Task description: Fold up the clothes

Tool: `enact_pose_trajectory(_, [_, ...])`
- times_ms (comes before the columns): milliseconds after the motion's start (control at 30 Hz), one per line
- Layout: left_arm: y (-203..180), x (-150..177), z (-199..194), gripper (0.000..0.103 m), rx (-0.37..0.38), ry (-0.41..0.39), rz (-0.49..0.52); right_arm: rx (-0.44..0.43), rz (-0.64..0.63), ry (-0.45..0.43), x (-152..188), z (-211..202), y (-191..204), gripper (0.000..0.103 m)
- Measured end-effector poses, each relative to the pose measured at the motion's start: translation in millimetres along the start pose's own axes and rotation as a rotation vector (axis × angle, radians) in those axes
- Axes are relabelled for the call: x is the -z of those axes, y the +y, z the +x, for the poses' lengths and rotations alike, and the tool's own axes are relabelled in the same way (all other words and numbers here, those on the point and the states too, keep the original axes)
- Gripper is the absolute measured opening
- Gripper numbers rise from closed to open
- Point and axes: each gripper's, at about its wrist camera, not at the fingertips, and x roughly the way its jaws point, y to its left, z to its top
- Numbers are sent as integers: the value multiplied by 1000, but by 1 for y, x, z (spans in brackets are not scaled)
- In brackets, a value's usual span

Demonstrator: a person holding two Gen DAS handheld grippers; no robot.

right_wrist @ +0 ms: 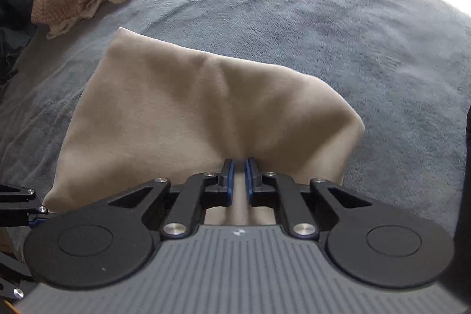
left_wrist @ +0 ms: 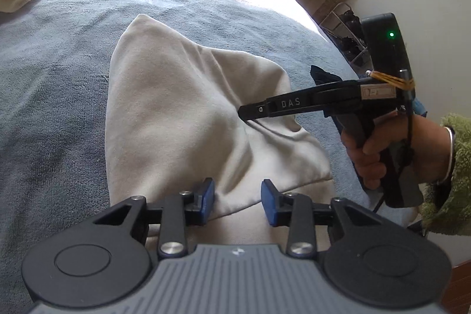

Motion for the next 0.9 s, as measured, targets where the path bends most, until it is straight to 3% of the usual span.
enact_pose_trajectory(100, [7,7,-4,36,8,0,-9,48,8,49,-10,-11,10,5])
enact_pose_trajectory(133, [10,8,-3,36,14,-2,-16,56,3,51,-15,-17,18,10])
enact_pose_trajectory(300, [28,11,3,36,69,-8,-103,-161,-34,-27,-53,-37,65,10])
enact_pose_trajectory(400, [35,16,5,36,84,-23,-88,-199,-89,9,-74,-3,88,10])
enact_pose_trajectory(500, [45,14,9,34,106,-21,-91,-156,-69,97,-71,50,83,5])
enact_pose_trajectory(600, [53,14,9,32,148,-14,-124,-177,34,131,-77,51,73,5])
enact_pose_trajectory(700, [54,17,10,32,156,-23,-108,-154,15,133,-90,18,84,10])
enact_pose_trajectory(800, [56,18,12,32,168,-27,-107,-191,92,107,-115,2,75,12])
enact_pose_trajectory(867, [57,19,13,32,173,-28,-95,-225,170,104,-136,2,63,24])
enact_pose_trajectory(900, [57,19,14,32,175,-29,-86,-259,190,130,-147,9,57,34])
